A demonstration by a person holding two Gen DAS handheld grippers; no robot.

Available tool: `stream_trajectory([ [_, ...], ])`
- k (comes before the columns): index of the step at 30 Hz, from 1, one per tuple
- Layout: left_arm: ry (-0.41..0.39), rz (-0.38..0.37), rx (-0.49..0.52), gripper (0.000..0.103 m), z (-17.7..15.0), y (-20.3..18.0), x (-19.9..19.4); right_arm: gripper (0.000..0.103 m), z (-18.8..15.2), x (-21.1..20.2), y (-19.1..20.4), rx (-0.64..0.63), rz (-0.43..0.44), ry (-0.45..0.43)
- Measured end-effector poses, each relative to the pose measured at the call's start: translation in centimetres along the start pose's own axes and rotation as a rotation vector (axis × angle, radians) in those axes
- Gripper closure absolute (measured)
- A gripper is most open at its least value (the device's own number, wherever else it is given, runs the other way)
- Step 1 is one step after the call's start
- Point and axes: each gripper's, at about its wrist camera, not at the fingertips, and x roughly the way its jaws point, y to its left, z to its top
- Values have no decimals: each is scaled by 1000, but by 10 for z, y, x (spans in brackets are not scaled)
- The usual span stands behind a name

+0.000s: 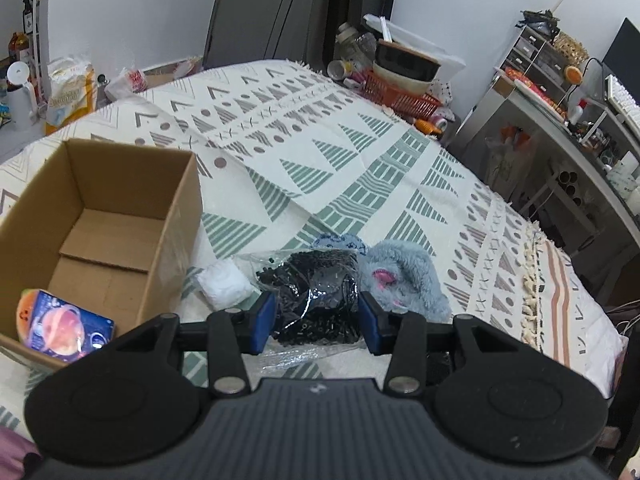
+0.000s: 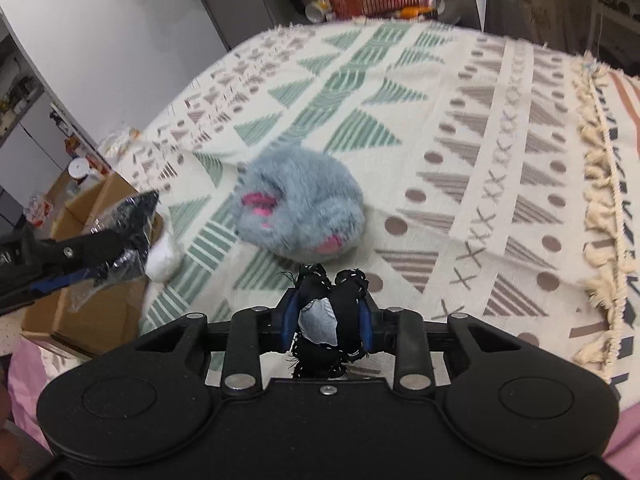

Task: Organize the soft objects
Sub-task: 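Grasp the black lace item with the right tool while the left tool grasps the black plastic bag, then carry both black items over the cardboard box and open both tools to drop them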

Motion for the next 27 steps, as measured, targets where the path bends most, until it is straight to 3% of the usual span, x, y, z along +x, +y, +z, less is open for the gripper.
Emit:
stream_trajectory([
  [15, -51, 33, 13, 59, 30, 26, -51, 72, 21, -47, 49, -38, 60, -95],
  [27, -60, 84, -18, 59, 50, 74, -76, 72, 32, -60, 99, -70, 140, -151],
])
